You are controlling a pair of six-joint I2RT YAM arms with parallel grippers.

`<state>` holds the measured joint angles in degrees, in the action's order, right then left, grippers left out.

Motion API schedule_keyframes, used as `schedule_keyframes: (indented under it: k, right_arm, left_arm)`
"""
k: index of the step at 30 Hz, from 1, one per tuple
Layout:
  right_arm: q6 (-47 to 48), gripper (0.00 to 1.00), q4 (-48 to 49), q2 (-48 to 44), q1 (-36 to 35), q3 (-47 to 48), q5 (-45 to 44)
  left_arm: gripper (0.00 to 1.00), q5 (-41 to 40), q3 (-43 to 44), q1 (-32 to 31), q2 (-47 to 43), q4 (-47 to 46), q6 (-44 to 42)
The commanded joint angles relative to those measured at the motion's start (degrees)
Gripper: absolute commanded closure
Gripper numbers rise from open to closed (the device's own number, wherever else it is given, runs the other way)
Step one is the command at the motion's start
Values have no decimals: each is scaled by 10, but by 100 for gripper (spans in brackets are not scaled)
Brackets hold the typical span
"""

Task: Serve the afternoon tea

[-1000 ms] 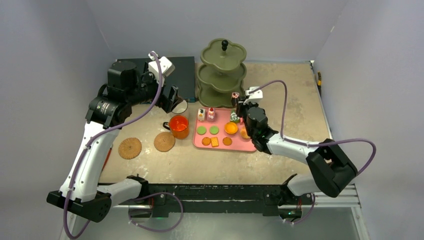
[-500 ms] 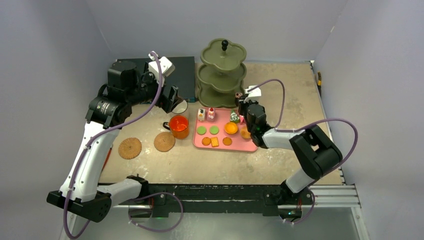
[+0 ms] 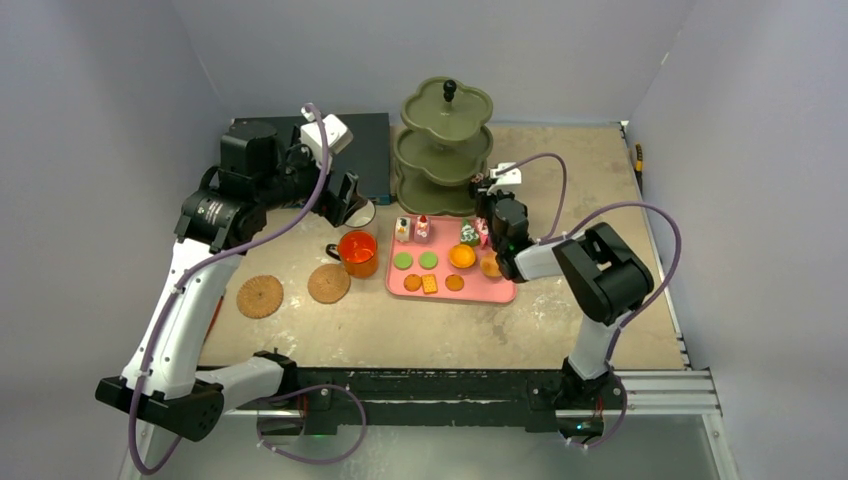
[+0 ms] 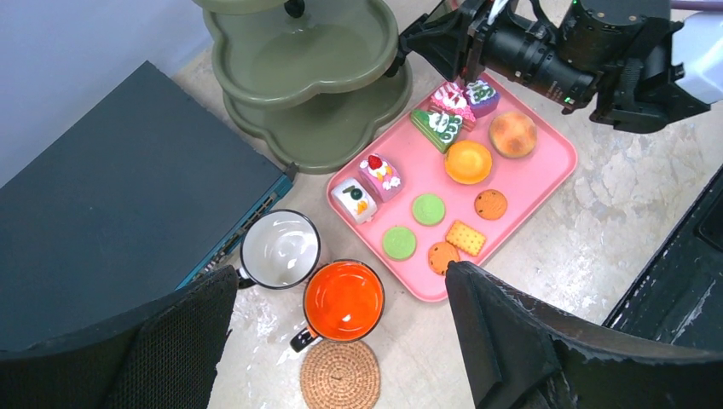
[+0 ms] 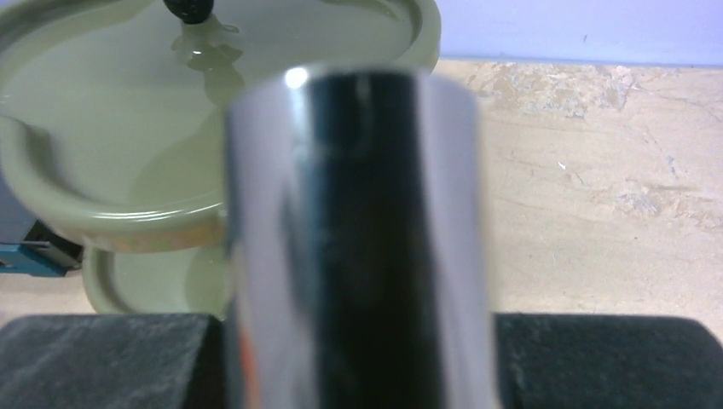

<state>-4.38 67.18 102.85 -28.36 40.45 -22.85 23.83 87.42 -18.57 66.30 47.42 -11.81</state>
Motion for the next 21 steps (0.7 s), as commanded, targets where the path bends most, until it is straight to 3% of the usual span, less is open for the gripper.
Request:
schedule_keyframes:
  k: [1, 7, 15, 21]
  right_arm:
    - [1, 77, 61, 28, 8, 45, 10]
    - [4, 75, 57, 50, 14, 59, 6]
    - [-2, 50, 49, 22, 14, 37, 8]
    - [-36, 46, 47, -42, 10, -19, 8]
  left_arm:
    - [8, 9, 13, -2, 2, -3, -16]
    - [8, 12, 14, -2, 4, 1, -17]
    - [8, 19, 20, -2, 6, 1, -11]
    - [8, 26, 22, -2, 2, 6, -8]
